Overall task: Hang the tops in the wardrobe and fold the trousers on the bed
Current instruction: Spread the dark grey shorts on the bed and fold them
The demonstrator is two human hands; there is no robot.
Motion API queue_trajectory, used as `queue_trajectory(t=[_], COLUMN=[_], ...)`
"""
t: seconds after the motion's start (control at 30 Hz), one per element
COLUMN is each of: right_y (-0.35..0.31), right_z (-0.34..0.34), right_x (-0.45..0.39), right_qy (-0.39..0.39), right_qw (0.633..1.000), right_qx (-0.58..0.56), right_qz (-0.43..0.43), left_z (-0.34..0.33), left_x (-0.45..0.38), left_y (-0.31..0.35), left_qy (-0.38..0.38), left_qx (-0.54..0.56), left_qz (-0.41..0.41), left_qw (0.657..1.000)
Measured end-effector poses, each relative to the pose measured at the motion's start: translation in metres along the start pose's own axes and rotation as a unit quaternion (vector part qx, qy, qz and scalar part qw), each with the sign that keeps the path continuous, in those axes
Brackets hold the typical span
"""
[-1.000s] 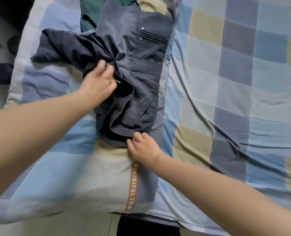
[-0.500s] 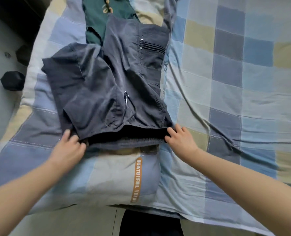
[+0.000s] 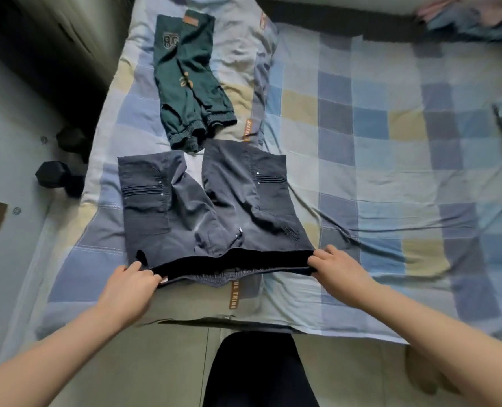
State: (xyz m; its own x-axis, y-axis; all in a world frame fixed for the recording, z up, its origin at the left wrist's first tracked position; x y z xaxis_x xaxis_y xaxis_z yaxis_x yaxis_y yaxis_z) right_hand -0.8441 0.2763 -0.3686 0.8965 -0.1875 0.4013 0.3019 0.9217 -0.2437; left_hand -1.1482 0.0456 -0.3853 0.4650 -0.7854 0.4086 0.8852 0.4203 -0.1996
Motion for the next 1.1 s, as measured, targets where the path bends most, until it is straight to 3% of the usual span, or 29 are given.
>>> queue_trajectory(t=[0.1, 0.17, 0.3, 0.4, 0.47, 0.57, 0.63, 0.7, 0.77, 0.93, 1.03, 1.1], right_y=[-0.029, -0.046, -0.071, -0.090, -0.097, -0.101, -0.101, -0.099, -0.095, -0.066, -0.015, 0.021], right_z=[0.054, 0.086, 0.143, 0.188, 0.214, 0.240, 0.254, 0.267, 0.279, 0.289, 0.285, 0.260], right_x=[0.046, 0.075, 0.131, 0.168, 0.186, 0.208, 0.227, 0.242, 0.257, 0.320, 0.381, 0.410], right_qy=[0.072, 0.111, 0.221, 0.278, 0.329, 0.399, 0.437, 0.462, 0.475, 0.460, 0.498, 0.481], right_qw=[0.996, 0.984, 0.903, 0.843, 0.805, 0.747, 0.719, 0.717, 0.735, 0.802, 0.827, 0.830], right_qx=[-0.050, -0.141, -0.357, -0.449, -0.481, -0.516, -0.522, -0.504, -0.469, -0.370, -0.216, -0.210], right_qz=[0.009, -0.016, -0.092, -0.104, -0.110, -0.128, -0.141, -0.135, -0.121, -0.094, -0.144, -0.187], left_z=[0.043, 0.077, 0.144, 0.197, 0.225, 0.262, 0.294, 0.325, 0.347, 0.387, 0.399, 0.408], left_x=[0.027, 0.038, 0.048, 0.050, 0.057, 0.084, 0.115, 0.143, 0.158, 0.155, 0.156, 0.159], left_y=[-0.019, -0.029, -0.037, -0.018, 0.018, 0.098, 0.159, 0.214, 0.258, 0.314, 0.345, 0.363], left_qy=[0.016, 0.020, 0.031, 0.051, 0.014, -0.069, -0.105, -0.143, -0.145, -0.022, -0.028, -0.042], left_qx=[0.042, 0.087, 0.204, 0.297, 0.361, 0.385, 0.414, 0.467, 0.525, 0.640, 0.660, 0.673], left_qz=[-0.002, 0.019, 0.063, 0.070, 0.024, -0.123, -0.225, -0.291, -0.296, -0.183, -0.149, -0.120], left_qw=[0.999, 0.996, 0.976, 0.951, 0.932, 0.912, 0.876, 0.823, 0.784, 0.746, 0.736, 0.728])
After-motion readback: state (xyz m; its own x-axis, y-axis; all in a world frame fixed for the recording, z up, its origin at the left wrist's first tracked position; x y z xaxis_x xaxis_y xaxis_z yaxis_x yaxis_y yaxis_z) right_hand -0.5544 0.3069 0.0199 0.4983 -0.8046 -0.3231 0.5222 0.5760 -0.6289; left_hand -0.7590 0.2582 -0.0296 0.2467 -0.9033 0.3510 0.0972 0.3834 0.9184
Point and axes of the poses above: each hand's wrist, its own x-axis away from the middle knuckle, its own z-axis out of the back of the hand, y = z × x, the point moved 6 cm from there along -x, towards the middle knuckle, and after that the axes turned 14 degrees about z, right-handed, at the moved point
